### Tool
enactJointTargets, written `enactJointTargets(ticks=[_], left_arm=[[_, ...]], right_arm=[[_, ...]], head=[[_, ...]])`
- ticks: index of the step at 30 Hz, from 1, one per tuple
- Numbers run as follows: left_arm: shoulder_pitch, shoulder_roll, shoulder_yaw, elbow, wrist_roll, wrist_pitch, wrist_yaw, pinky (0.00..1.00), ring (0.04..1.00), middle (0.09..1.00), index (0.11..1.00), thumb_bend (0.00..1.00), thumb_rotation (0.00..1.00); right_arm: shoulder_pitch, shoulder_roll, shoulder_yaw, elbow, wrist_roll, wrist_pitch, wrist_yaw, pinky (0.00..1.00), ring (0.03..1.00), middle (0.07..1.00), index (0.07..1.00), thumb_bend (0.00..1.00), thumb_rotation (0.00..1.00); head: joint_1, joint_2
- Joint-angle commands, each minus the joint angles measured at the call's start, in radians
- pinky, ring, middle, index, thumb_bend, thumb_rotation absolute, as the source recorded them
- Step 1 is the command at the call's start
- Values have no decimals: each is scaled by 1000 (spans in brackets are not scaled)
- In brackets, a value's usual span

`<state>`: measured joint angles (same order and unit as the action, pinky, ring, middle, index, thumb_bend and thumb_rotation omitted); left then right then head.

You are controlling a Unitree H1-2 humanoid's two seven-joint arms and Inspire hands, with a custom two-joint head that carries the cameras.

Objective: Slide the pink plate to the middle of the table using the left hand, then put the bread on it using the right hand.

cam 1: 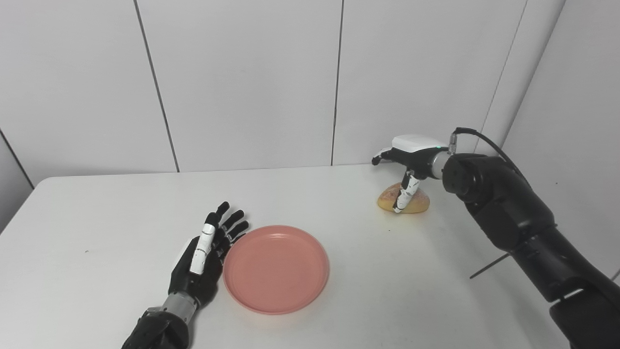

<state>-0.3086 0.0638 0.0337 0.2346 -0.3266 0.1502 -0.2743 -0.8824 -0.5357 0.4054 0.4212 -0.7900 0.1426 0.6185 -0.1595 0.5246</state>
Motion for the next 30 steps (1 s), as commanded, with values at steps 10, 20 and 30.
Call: enactJointTargets(ticks=[10,20,30], left_arm=[[9,5,-6,-35,1,31,-5,891,906,924,986,741,822],[14,4,-11,-51,6,43,-5,890,902,920,995,737,830],[15,2,-11,-58,4,52,-4,899,899,920,992,749,813]], right_arm=[[-69,-26,60,68,-91,-26,-105,748,898,910,830,1000,81],[-74,-10,117,204,-135,-79,-232,744,885,891,816,1000,139],[-56,18,125,323,-104,-127,-376,665,808,828,777,989,141]], head=[[9,7],[25,18],[29,23]])
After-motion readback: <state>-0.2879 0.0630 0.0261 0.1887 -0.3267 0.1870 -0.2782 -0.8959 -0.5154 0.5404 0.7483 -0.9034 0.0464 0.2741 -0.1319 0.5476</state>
